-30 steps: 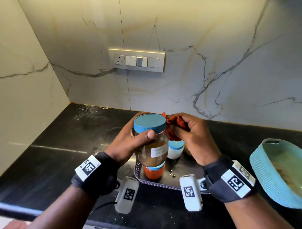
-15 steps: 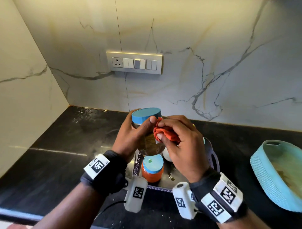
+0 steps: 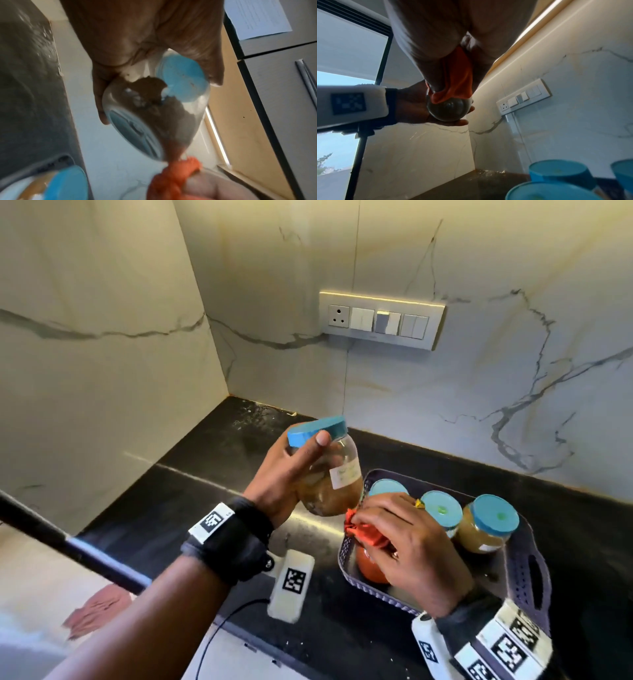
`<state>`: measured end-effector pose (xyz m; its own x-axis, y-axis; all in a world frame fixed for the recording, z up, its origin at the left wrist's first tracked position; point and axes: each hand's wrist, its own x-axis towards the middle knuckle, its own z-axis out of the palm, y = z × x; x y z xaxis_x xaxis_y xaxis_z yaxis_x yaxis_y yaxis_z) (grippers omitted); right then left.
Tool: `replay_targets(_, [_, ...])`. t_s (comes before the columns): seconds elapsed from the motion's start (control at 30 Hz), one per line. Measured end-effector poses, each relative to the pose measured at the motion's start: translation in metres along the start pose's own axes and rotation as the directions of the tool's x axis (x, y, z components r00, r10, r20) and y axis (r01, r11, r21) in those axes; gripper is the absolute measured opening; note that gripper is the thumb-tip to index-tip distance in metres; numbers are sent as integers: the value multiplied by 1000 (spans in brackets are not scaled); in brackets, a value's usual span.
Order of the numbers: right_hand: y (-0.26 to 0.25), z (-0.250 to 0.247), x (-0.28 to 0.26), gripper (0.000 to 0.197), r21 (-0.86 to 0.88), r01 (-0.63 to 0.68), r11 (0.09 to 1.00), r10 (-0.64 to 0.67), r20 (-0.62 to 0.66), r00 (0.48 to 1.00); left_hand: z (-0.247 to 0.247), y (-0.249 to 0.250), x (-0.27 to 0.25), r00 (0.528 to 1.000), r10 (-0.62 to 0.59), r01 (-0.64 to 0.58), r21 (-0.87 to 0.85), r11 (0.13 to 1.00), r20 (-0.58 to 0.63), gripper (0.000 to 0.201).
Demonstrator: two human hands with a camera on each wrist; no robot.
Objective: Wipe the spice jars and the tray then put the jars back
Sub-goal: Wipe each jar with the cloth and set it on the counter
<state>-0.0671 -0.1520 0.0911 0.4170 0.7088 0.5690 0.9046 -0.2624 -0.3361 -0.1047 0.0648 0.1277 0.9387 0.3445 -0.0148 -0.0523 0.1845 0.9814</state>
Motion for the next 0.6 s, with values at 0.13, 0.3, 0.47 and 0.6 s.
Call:
replay_targets(0.13, [-6,21,10,23,105,-78,991,77,16,997,-53,11,-7,1000,9,-18,336,942,29,78])
replay_targets(0.3, [-13,47,25,18,232,-143,962,140,26,990,-134,-5,-1,995,84,-101,794,599,63,66])
replay_targets(0.47, [-18,68,26,19,237,-185,954,173,69,982,-213,-36,20,1000,29,-18,918,397,7,87])
replay_targets(0.6, [-21,79,27,21,230,-292,928,275,103,956,-246,-56,47,989,-116,127,928,352,-91,85])
